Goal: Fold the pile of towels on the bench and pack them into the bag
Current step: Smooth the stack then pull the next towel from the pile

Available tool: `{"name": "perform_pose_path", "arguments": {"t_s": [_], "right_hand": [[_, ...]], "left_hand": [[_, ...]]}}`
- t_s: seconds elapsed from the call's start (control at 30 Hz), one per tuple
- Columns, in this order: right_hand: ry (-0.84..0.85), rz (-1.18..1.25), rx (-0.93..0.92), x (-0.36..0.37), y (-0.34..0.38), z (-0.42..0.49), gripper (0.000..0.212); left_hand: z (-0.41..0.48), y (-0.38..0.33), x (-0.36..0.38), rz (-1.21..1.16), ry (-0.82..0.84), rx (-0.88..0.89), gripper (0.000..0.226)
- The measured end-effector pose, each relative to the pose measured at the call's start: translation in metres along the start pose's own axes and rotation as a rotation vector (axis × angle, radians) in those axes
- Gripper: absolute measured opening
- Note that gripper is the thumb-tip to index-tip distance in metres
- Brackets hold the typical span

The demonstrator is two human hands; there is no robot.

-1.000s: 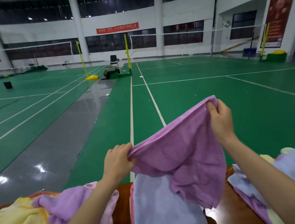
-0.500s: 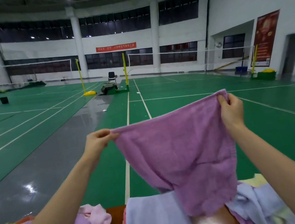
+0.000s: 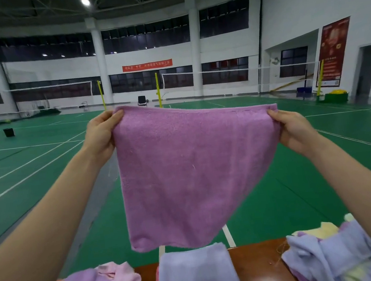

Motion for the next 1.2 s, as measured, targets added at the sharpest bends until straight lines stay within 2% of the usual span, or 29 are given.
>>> {"name": "perform_pose_path", "arguments": {"t_s": [0.1,0.2,0.27,0.37,0.43,0.57,0.73,0.8,0.93,1.0,1.03,1.1,1.2], "right_hand": [[-0.093,-0.085,0.090,0.002,-0.016,0.007,0.025],[-0.332,-0.150,0.130,0.001,-0.037,0.012,0.023],[-0.491,-0.247,0.076,0.008,-0.046,0.006,0.023],[-0.542,-0.401,-0.060,0.036,-0.054,-0.013,0.042],[-0.522,-0.482,-0.154,0.059,-0.058,-0.031,0.050],[-0.420,-0.610,-0.333,0.099,-0.064,-0.063,0.048],[-0.332,-0.710,-0.470,0.113,-0.070,-0.080,0.033],[-0.229,-0.744,-0.501,0.113,-0.073,-0.081,0.030],[0.155,-0.651,-0.444,0.116,-0.081,-0.077,0.021],[0.214,-0.582,-0.428,0.112,-0.078,-0.071,0.006],[0.222,-0.531,-0.420,0.110,-0.075,-0.068,0.015],[0.222,-0.466,-0.366,0.107,-0.068,-0.062,0.019],[0.222,-0.446,-0.279,0.112,-0.056,-0.058,0.020]], "left_hand": [[-0.009,0.020,-0.011,0.161,-0.027,-0.159,0.010],[-0.027,0.047,-0.012,0.190,-0.148,-0.334,0.020],[-0.044,0.058,0.001,0.139,-0.197,-0.388,0.026],[-0.070,0.058,0.030,0.043,-0.186,-0.380,0.024],[-0.088,0.055,0.052,0.025,-0.102,-0.377,0.017],[-0.112,0.048,0.086,0.084,0.027,-0.292,0.013],[-0.127,0.040,0.102,0.020,0.071,-0.226,0.012],[-0.129,0.039,0.102,-0.029,0.084,-0.238,0.010],[-0.122,0.038,0.100,-0.047,0.144,-0.279,0.013],[-0.116,0.033,0.103,-0.016,0.272,-0.291,0.014],[-0.113,0.030,0.105,0.029,0.355,-0.268,0.016],[-0.102,0.022,0.103,0.224,0.482,-0.113,0.024],[-0.082,0.020,0.088,0.493,0.498,0.124,0.044]]}}
Point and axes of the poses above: each hand's wrist, its own z-axis towards the middle knuckle, its own x-axis out of the palm, y = z × x, the point moved 6 cm from there along z, towards the middle knuckle, and after that the axes turned 14 degrees about x, right-handed, at the moved point
